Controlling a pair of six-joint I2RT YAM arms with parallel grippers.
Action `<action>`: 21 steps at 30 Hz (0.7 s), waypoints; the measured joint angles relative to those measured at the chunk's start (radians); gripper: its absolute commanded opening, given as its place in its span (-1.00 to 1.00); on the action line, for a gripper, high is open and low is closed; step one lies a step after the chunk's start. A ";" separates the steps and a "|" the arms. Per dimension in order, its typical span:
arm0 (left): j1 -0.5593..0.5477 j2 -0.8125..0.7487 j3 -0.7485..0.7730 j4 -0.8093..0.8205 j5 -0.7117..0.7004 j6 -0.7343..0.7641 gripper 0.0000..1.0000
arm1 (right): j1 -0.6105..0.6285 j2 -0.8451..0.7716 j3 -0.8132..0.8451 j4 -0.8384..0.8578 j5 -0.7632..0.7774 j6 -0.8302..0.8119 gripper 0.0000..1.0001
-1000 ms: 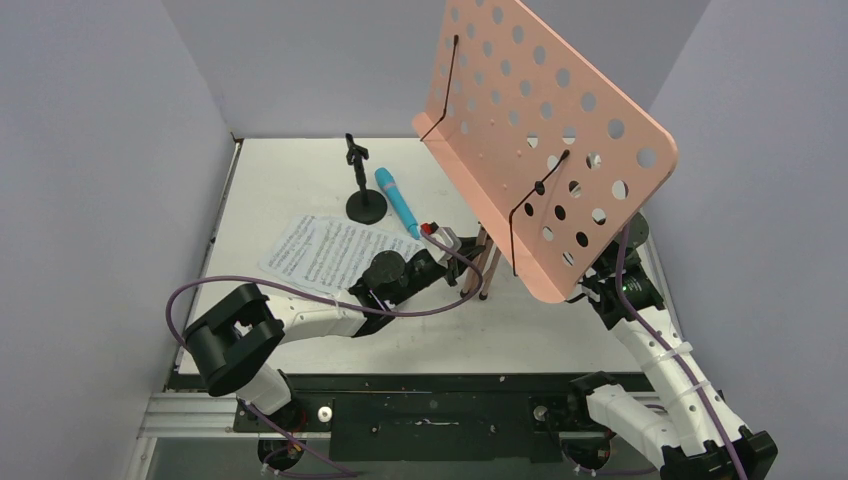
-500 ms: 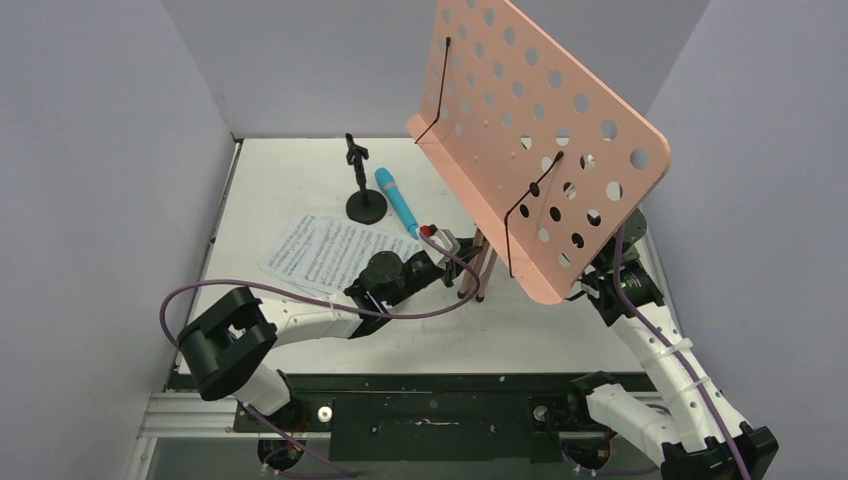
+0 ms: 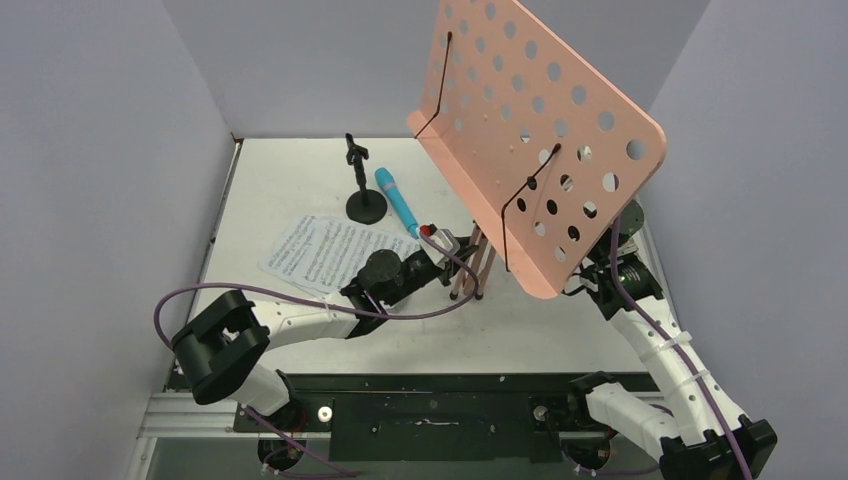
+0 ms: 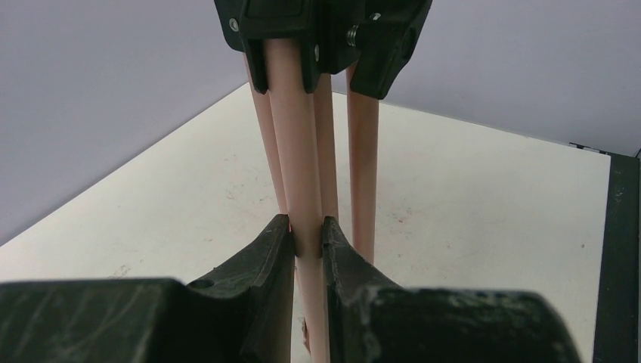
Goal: Set up the instrument practice props
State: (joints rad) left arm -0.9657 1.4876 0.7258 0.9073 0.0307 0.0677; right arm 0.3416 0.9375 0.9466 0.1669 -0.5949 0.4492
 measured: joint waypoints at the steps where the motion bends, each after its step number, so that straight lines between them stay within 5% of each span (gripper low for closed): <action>1: 0.000 -0.001 0.000 -0.002 0.000 0.000 -1.00 | 0.000 0.003 0.003 -0.001 -0.001 0.000 -0.89; 21: 0.005 -0.009 0.000 -0.011 0.000 -0.002 -1.00 | 0.000 0.071 0.084 -0.057 -0.020 -0.023 -0.89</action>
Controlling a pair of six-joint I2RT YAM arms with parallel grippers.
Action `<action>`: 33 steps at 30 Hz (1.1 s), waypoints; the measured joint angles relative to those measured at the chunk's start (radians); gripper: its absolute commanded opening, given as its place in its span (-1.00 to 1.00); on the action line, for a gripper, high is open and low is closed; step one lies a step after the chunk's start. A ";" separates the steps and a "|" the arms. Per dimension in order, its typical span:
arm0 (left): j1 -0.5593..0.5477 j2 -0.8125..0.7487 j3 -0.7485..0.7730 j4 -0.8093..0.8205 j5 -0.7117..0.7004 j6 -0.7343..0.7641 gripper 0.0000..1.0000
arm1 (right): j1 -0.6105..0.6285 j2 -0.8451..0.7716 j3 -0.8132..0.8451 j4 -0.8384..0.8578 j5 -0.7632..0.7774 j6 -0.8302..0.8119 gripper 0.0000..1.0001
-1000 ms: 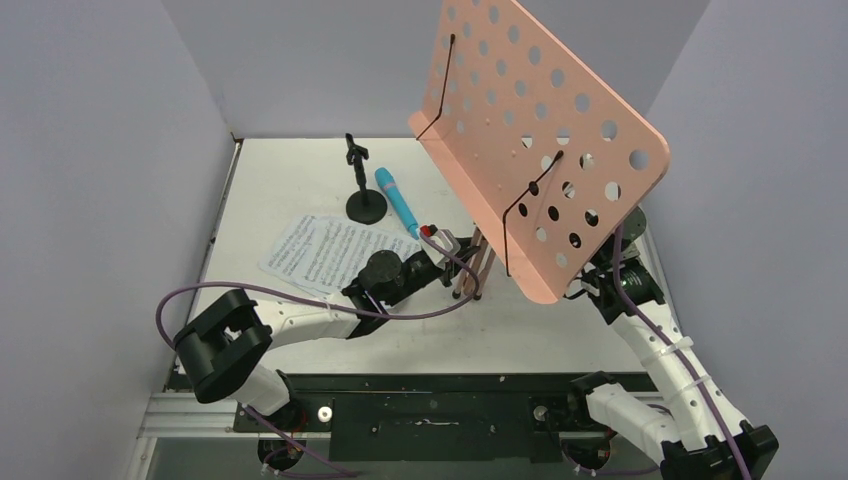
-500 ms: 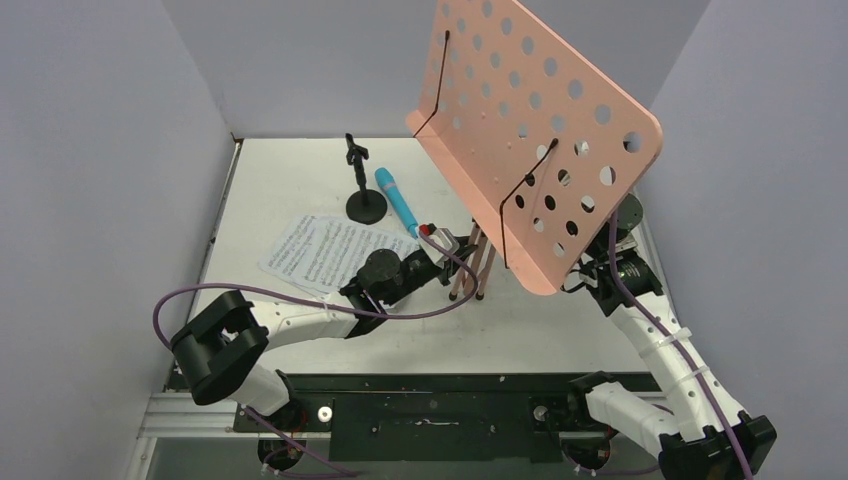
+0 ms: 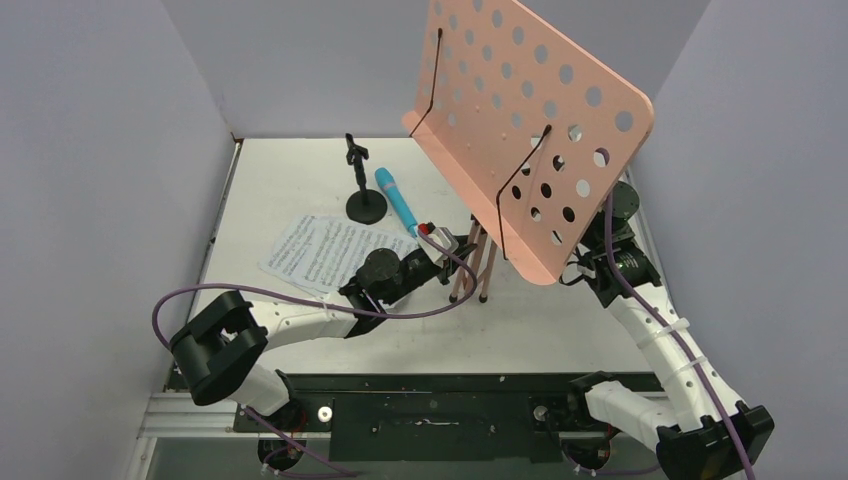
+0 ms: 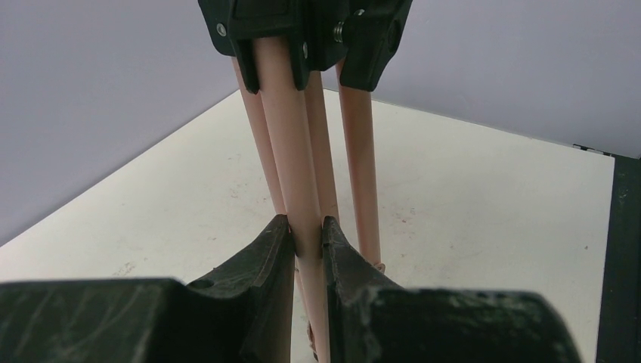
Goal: Set up the instrument practice props
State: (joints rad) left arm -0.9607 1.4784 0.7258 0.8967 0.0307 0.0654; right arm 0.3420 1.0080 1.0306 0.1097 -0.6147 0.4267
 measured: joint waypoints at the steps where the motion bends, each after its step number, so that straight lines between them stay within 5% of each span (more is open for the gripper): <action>1: 0.000 0.000 0.000 0.000 0.000 0.000 -1.00 | 0.000 0.002 0.002 0.000 -0.002 0.000 -0.89; 33: -0.006 -0.040 0.000 -0.008 -0.019 0.025 -1.00 | 0.000 0.049 0.087 -0.013 -0.035 -0.019 -0.89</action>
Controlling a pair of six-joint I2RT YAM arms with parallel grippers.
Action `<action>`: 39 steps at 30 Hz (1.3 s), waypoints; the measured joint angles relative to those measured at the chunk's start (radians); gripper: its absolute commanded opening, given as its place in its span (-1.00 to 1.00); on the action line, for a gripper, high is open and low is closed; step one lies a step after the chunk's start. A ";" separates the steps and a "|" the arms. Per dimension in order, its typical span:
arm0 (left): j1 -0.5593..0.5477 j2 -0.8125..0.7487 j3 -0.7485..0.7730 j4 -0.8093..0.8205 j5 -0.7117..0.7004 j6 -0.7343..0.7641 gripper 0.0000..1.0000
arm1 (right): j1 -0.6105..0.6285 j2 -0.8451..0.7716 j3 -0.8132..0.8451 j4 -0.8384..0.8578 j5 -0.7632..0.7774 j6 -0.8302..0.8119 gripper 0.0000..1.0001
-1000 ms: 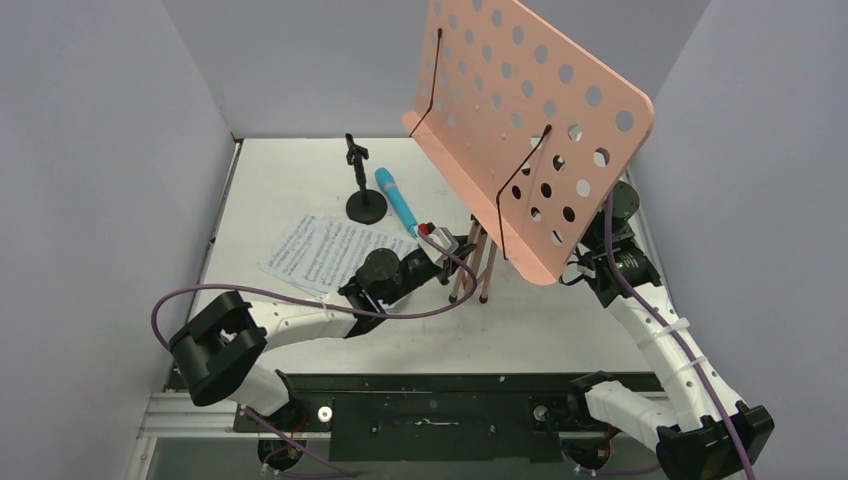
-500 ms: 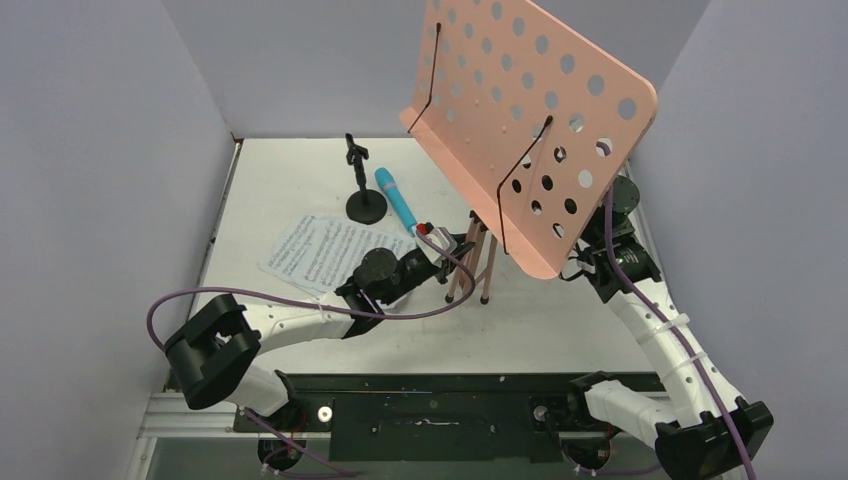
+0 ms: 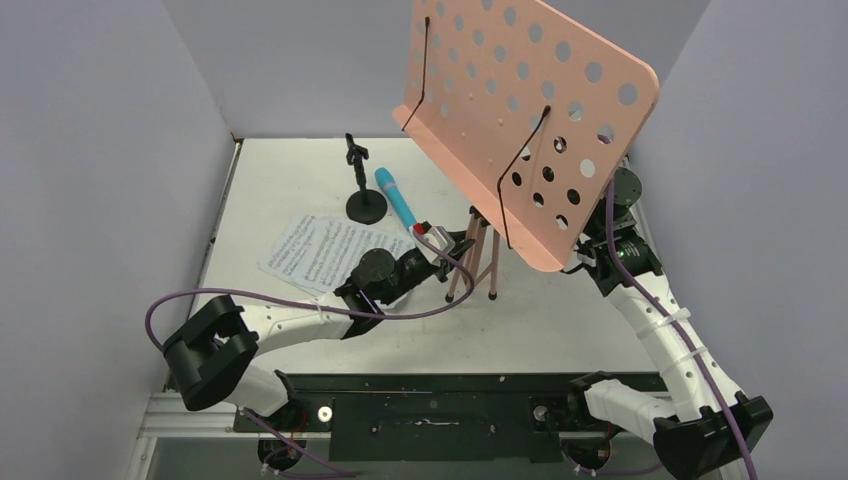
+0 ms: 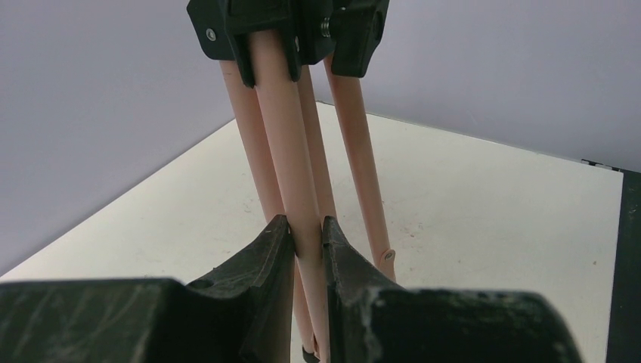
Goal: Set up the instrument practice props
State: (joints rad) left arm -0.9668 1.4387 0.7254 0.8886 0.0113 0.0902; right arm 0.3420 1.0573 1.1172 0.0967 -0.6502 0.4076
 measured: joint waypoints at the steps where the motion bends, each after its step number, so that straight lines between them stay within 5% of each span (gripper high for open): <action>1: 0.000 -0.001 0.000 0.003 -0.001 0.000 -1.00 | 0.000 0.005 0.008 -0.001 -0.002 -0.002 -0.89; 39: -0.061 -0.031 0.000 -0.073 -0.090 0.074 -1.00 | 0.006 0.032 0.044 0.006 0.008 -0.031 -0.89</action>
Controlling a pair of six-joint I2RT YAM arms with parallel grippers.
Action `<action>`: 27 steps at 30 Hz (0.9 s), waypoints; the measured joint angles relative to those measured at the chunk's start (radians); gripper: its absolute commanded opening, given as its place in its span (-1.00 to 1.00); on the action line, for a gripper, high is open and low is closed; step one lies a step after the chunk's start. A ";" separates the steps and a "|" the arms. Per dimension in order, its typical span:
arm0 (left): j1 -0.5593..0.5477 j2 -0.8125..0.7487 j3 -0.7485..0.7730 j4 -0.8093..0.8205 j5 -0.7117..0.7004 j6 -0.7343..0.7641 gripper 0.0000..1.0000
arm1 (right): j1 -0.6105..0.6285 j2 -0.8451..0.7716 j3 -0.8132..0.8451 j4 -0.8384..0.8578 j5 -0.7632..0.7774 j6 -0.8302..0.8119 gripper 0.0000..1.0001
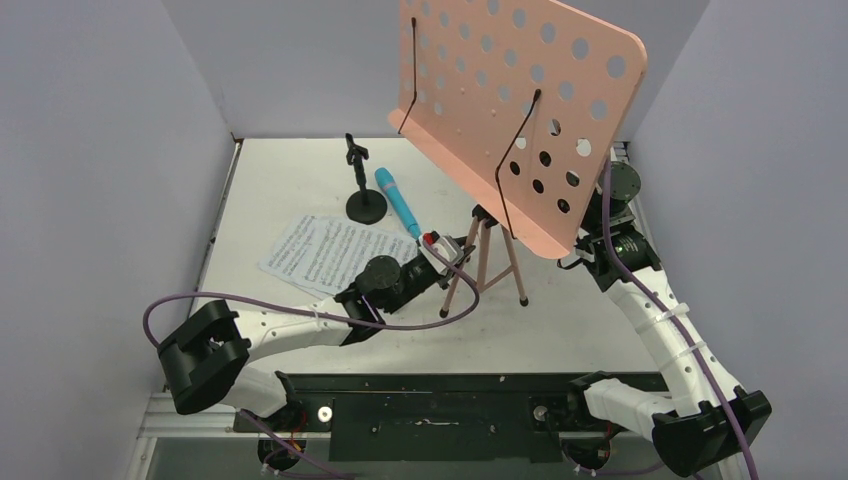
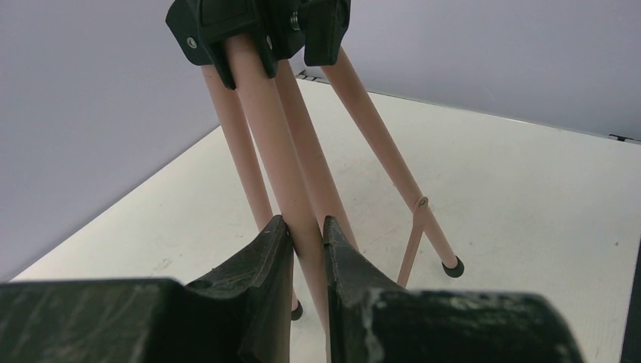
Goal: Set up the instrument practice props
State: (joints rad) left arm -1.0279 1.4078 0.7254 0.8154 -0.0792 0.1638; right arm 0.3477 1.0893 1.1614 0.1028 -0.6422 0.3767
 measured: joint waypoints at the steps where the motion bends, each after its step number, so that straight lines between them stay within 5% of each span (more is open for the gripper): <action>1: -0.003 -0.002 0.000 -0.004 -0.006 0.006 -1.00 | 0.001 0.000 0.000 0.000 0.001 0.000 -0.89; 27: -0.053 -0.009 -0.010 -0.049 -0.090 0.084 -1.00 | 0.001 -0.029 0.000 0.016 0.041 -0.007 -0.89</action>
State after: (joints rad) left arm -1.0809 1.3987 0.7151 0.7666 -0.1692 0.2478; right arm 0.3485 1.0603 1.1614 0.1184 -0.6010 0.3695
